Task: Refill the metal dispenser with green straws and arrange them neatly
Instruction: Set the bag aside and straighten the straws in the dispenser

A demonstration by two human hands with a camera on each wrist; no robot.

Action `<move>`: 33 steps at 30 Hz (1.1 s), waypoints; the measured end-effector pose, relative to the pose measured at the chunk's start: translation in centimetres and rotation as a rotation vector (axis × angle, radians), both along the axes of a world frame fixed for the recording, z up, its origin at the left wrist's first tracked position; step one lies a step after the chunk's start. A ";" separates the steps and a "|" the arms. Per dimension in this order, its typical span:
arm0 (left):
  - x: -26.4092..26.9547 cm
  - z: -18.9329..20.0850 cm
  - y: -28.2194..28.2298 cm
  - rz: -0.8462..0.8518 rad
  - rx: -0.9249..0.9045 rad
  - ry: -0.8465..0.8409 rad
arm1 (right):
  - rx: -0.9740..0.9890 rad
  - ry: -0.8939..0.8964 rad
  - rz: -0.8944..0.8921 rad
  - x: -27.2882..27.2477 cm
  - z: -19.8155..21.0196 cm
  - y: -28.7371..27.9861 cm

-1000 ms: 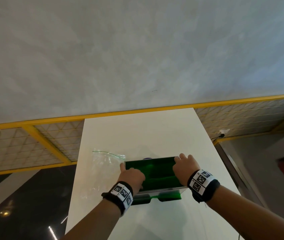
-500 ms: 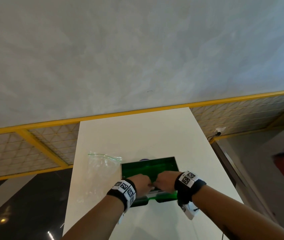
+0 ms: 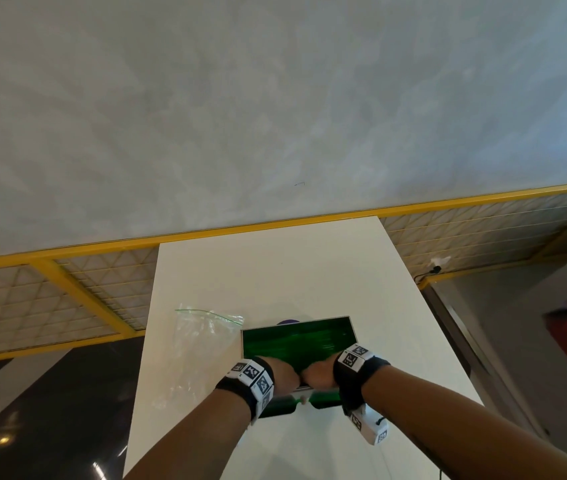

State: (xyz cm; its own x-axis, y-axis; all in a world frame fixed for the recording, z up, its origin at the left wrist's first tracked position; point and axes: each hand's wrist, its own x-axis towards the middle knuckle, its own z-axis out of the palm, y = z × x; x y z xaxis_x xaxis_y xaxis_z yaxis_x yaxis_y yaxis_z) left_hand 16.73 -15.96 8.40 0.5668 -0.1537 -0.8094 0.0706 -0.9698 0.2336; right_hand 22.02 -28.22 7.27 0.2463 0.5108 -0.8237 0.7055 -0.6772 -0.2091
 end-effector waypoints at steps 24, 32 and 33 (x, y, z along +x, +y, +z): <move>-0.1 -0.2 0.0 0.029 0.063 0.005 | -0.132 -0.003 -0.001 2.1 -5.1 0.5; 0.2 -0.5 0.9 0.064 0.025 -0.073 | -0.081 -0.083 0.238 1.2 0.6 0.7; 0.0 -0.7 0.8 0.039 0.031 -0.087 | -0.065 -0.111 0.249 1.3 0.0 0.6</move>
